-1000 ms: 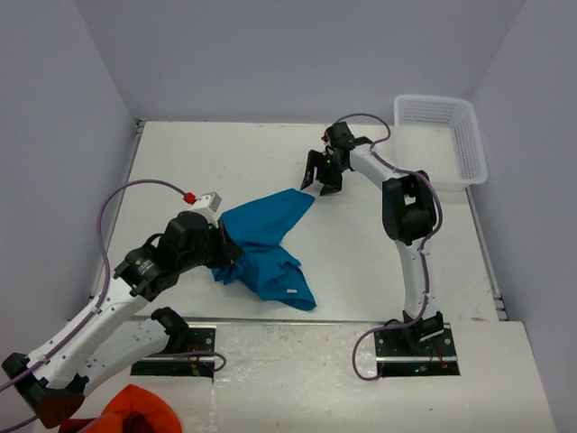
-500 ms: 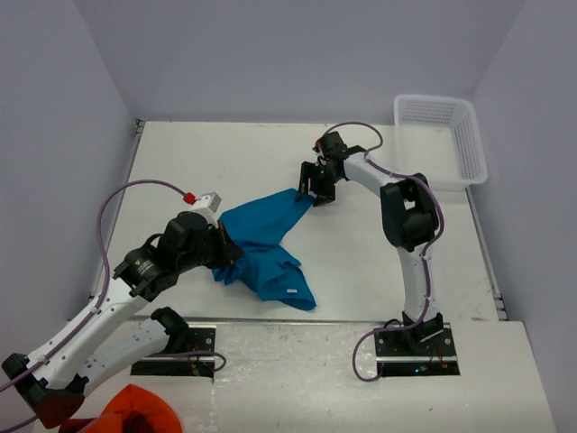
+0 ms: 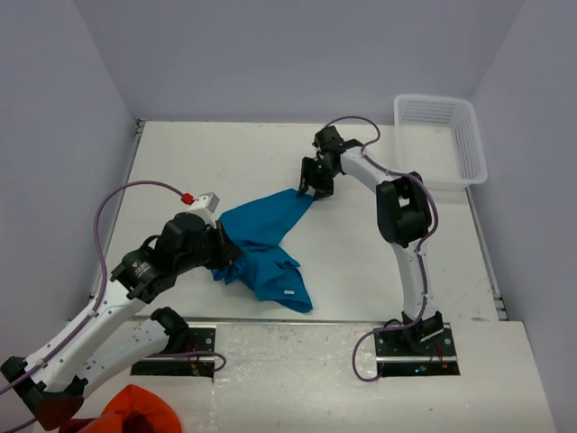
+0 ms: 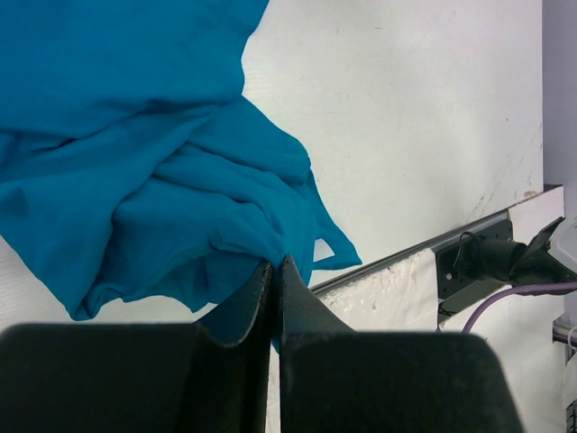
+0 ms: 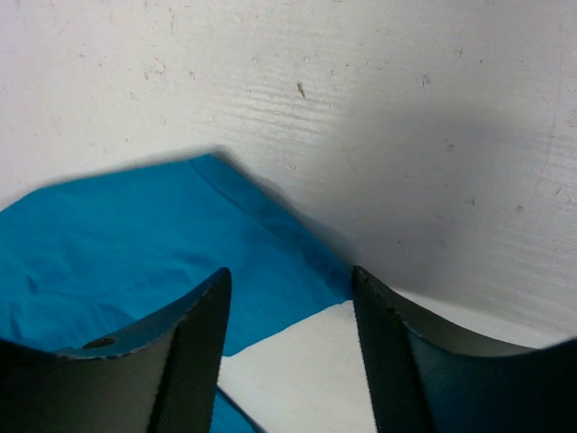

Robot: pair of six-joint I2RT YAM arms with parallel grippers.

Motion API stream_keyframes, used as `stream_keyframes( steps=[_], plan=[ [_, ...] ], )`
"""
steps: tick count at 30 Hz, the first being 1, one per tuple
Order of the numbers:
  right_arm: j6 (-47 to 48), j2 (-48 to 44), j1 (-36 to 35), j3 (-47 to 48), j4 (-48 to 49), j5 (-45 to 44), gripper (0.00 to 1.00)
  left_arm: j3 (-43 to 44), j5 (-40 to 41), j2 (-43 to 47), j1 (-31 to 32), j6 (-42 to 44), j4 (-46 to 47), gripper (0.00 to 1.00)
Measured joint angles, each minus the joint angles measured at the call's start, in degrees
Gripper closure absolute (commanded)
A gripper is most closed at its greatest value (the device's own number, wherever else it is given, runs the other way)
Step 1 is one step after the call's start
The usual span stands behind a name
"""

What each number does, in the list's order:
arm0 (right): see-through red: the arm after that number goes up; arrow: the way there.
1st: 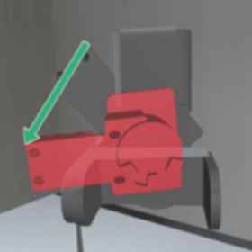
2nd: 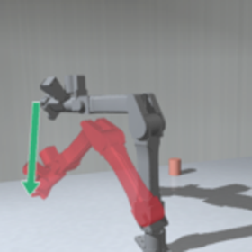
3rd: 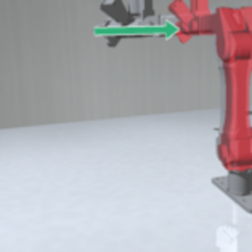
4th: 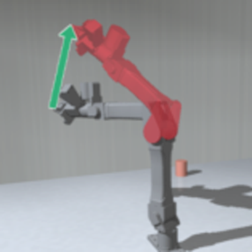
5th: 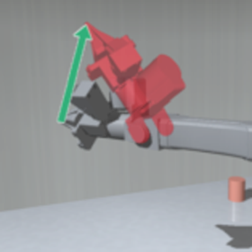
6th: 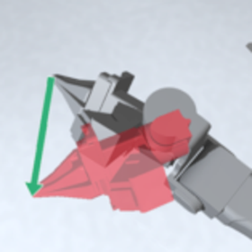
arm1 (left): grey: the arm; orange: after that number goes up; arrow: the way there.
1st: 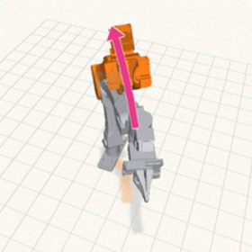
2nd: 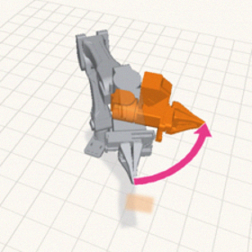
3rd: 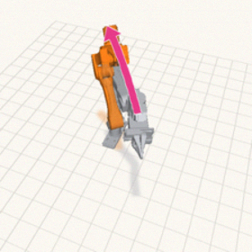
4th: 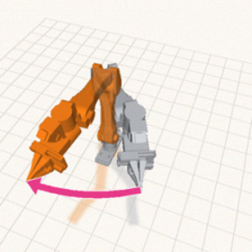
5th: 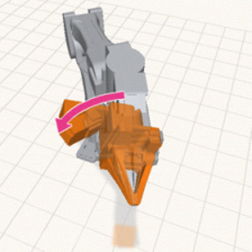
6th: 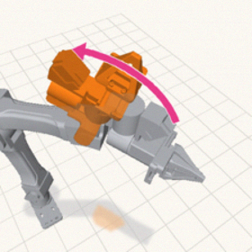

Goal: Fold and stack the t-shirts
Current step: Flatten out the tshirt

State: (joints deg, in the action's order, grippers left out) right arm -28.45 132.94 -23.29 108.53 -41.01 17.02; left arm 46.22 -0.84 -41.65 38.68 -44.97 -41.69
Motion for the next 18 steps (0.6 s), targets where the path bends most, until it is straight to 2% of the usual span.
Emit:
stream_keyframes(
  steps=[2, 3, 6, 7, 8, 11, 14, 18],
  plan=[
    [0.2, 0.6, 0.0, 0.8, -0.7, -0.2, 0.55, 0.0, 0.0, 0.0, 0.0, 0.0, 0.0, 1.0],
    [0.3, 0.8, 0.0, 0.9, -0.9, -0.2, 0.64, 0.0, 0.0, 0.0, 0.0, 0.0, 0.0, 1.0],
    [0.2, 0.9, 0.0, 0.9, -1.9, -0.6, 0.68, 0.0, 0.0, 0.0, 0.0, 0.0, 0.0, 1.0],
    [0.1, 0.9, 0.0, 0.8, -1.9, -0.6, 0.73, 0.0, 0.0, 0.0, 0.0, 0.0, 0.0, 1.0],
    [0.2, 0.9, 0.0, 0.7, -1.8, -0.6, 0.83, 0.0, 0.0, 0.0, 0.0, 0.0, 0.0, 1.0],
    [0.1, 0.9, 0.0, -0.3, -1.2, -0.9, 1.0, 0.0, 0.0, 0.0, 0.0, 0.0, 0.0, 1.0],
    [-0.5, 0.7, 0.1, -0.9, -1.0, -0.9, 1.0, 0.0, 0.0, -0.2, 0.0, 0.0, 0.0, 1.0],
    [0.4, -1.3, -0.1, -2.0, -1.3, -5.8, 1.0, 0.0, 0.2, -1.8, 0.0, 0.2, 0.1, 1.0]
  ],
)
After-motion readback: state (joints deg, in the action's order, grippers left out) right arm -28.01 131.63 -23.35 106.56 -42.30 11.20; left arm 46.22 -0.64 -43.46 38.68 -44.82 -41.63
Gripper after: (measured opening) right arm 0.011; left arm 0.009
